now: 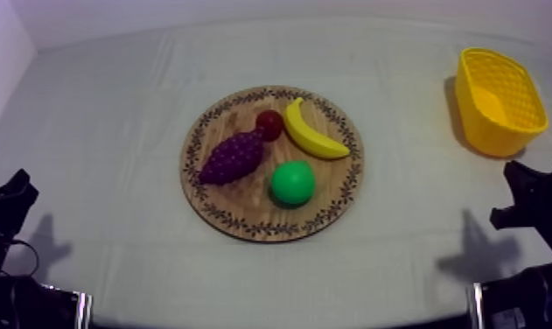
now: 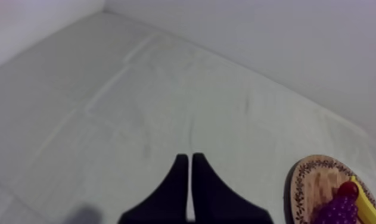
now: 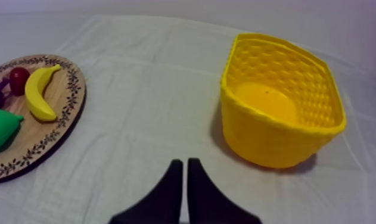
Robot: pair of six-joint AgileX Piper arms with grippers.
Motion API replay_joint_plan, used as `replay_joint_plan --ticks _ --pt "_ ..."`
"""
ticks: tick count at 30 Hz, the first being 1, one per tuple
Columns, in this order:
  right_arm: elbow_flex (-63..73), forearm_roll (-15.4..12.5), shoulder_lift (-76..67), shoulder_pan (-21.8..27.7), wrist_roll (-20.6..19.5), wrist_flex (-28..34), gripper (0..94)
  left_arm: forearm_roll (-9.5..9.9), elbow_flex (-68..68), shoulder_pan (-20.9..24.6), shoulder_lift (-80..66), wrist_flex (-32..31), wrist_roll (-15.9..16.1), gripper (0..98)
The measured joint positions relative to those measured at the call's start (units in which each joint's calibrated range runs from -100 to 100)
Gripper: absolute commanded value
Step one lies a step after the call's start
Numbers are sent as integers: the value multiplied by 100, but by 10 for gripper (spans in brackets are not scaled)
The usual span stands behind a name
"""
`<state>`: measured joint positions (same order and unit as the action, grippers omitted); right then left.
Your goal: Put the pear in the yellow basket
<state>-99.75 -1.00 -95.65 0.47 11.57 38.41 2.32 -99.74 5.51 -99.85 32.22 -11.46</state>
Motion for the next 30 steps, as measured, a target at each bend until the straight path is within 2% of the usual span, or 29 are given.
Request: replay_joint_plan --ticks 9,20,27,30 --pt "0 0 0 0 -387 0 4 0 0 0 0 0 0 1" --pt "0 0 0 -107 -104 0 10 0 0 0 0 0 0 1" --pt "96 -310 0 -17 47 163 5 0 0 0 0 0 0 1" --pt "233 -326 0 27 -37 441 5 0 0 0 0 0 0 1"
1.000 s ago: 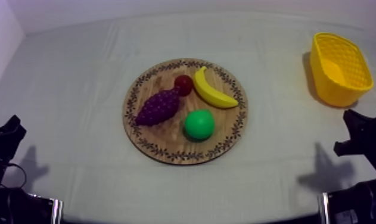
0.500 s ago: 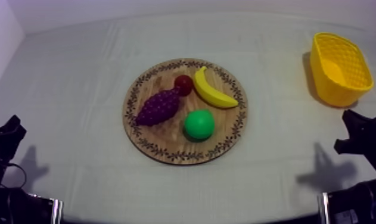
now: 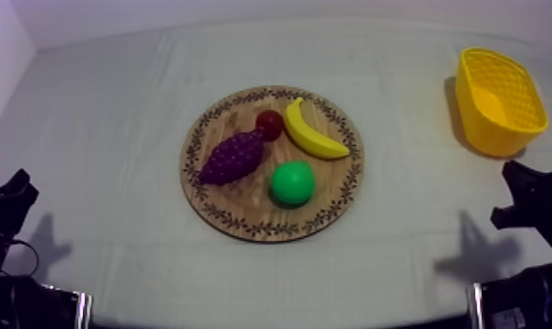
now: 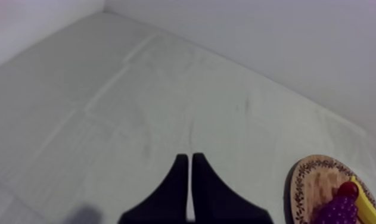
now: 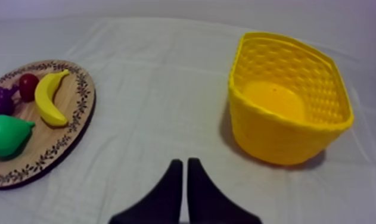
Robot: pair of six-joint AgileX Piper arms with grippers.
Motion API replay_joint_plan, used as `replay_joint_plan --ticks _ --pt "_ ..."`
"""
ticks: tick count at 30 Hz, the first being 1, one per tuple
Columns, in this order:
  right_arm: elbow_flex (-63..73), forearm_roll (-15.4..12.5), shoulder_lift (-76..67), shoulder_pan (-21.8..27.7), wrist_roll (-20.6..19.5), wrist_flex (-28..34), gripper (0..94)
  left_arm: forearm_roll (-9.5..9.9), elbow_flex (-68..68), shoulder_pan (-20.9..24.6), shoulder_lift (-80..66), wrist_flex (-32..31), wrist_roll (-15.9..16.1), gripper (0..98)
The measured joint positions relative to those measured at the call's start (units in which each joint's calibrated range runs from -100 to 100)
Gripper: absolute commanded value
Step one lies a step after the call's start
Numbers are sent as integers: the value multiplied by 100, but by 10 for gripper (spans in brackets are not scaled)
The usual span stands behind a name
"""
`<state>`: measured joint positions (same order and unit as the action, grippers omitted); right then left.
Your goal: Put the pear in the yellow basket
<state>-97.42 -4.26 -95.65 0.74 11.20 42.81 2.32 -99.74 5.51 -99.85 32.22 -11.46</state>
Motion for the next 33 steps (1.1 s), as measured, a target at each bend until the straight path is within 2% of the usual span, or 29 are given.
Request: replay_joint_plan --ticks 3,7,14,22,29,33 --pt "324 27 0 34 -236 194 5 0 0 0 0 0 0 1" --pt "892 51 115 2 -351 434 5 0 0 0 0 0 0 1" --pt "2568 70 1341 -240 -676 1064 5 0 0 0 0 0 0 1" --pt "4832 426 2985 -937 -1292 1700 5 0 0 0 0 0 0 1" --pt "6623 540 4214 -1673 -1741 2400 5 0 0 0 0 0 0 1" --pt "7459 426 4913 -1879 -1952 2862 5 0 0 0 0 0 0 1"
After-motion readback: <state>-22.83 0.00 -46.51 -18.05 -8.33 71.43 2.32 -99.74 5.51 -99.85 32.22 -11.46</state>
